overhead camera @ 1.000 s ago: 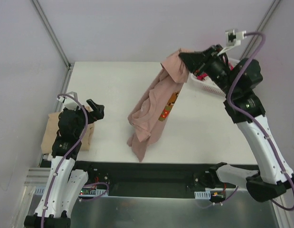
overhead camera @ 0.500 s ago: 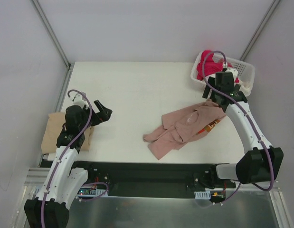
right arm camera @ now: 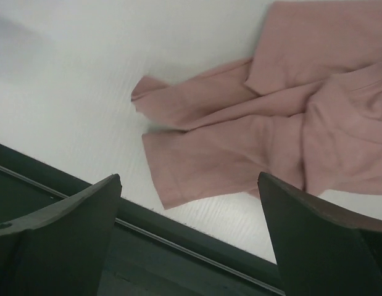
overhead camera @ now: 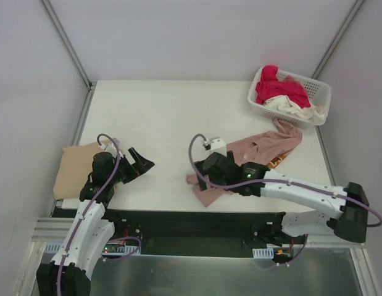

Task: Fold and stack the t-shirts
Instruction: Move the tshirt to the center of the board, then flatten out the tshirt

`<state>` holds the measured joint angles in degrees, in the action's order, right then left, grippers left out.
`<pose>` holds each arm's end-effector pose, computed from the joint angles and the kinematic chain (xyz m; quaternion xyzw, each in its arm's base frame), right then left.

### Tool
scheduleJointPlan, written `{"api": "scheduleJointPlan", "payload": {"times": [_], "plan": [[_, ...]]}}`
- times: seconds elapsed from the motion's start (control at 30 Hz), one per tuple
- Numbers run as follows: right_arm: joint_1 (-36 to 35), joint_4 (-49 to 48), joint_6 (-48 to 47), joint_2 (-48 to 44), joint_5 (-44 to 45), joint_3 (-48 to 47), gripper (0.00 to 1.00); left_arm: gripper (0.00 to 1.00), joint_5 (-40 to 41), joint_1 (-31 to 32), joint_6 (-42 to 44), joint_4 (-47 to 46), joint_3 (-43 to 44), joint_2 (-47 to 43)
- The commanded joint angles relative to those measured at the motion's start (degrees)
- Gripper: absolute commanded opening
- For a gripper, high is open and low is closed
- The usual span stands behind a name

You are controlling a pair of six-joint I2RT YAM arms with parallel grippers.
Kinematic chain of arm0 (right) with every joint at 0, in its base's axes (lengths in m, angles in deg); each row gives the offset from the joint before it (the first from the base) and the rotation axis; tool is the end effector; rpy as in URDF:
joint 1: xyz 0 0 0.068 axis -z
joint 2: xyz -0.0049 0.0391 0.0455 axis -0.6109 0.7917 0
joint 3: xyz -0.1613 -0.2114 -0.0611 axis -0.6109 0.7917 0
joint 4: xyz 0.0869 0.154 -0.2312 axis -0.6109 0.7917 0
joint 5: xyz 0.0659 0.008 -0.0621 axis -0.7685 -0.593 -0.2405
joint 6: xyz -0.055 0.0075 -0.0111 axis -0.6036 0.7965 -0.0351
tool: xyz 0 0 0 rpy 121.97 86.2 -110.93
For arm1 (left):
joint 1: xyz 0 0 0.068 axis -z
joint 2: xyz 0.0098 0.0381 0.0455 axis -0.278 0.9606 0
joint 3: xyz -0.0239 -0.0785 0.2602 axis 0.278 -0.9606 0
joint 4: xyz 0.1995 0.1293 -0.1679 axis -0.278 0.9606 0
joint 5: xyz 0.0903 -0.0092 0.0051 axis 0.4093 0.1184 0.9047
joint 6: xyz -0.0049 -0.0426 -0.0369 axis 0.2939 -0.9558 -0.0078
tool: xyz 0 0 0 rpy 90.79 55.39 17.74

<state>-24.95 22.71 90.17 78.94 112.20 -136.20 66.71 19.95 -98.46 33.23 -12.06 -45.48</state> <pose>0.1412 0.2373 0.2928 -0.2636 0.8560 0.1108 0.4307 0.1844 -0.0273 0.2025 -0.1488 0.8207 -0.3424 0.4324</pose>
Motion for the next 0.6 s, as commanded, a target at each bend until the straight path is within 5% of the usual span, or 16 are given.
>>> {"api": "scheduleJointPlan", "payload": {"times": [0.0, 0.2, 0.5, 0.57], "plan": [[-7.87, 1.87, 9.22, 11.48, 7.1, -5.16, 0.97, 0.99, -2.11, 0.93, -3.11, -0.73, -1.31, 0.3], [-9.2, -0.14, 14.31, 23.45, 5.01, -8.08, 0.99, 0.99, -0.44, 4.79, -5.4, -0.82, -1.05, 3.47], [-9.11, -3.23, 19.5, 32.52, 0.16, -6.59, 0.68, 0.99, 7.39, 15.25, -7.25, -0.73, 1.23, 10.31], [-9.11, -2.62, 20.47, 32.35, 1.99, -5.63, 0.53, 0.99, 7.3, 15.7, -7.51, -0.64, 1.76, 11.29]]}}
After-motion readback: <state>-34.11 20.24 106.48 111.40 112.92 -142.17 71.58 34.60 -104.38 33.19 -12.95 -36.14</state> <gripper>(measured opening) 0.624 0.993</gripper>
